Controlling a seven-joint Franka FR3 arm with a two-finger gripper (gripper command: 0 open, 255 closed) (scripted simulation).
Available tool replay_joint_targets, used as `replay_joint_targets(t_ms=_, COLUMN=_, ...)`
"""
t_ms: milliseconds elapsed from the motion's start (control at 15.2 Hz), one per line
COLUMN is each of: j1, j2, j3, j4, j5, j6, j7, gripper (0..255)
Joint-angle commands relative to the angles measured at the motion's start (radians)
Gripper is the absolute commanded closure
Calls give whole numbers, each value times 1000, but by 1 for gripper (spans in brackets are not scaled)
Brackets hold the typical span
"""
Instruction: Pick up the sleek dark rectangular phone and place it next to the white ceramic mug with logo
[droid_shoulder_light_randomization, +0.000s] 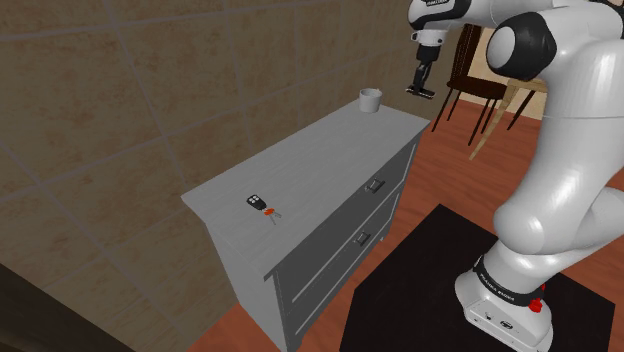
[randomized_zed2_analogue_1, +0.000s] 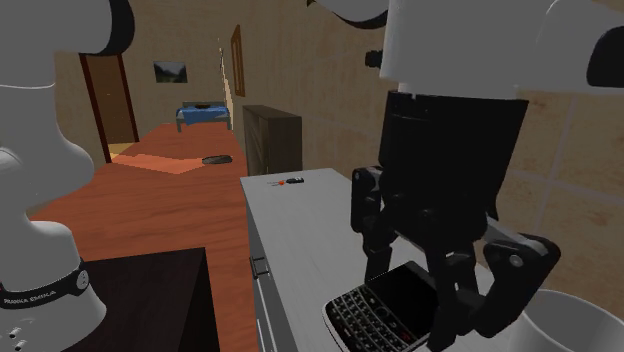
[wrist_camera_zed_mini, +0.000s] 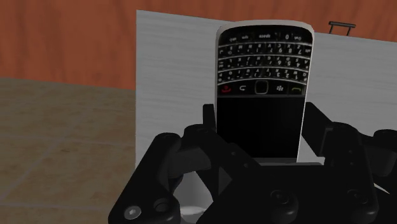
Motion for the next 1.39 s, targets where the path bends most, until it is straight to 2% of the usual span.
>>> replay_joint_targets(t_ms=0, j1=-4, j2=9, j3=-1, j4=-5, j5=2, j6=15, j7=-7, gripper=255)
replay_joint_targets(t_ms=1320, j1=0, j2=60, j3=7, j4=-200, j5=16, j6=258, j7=-20, gripper=255)
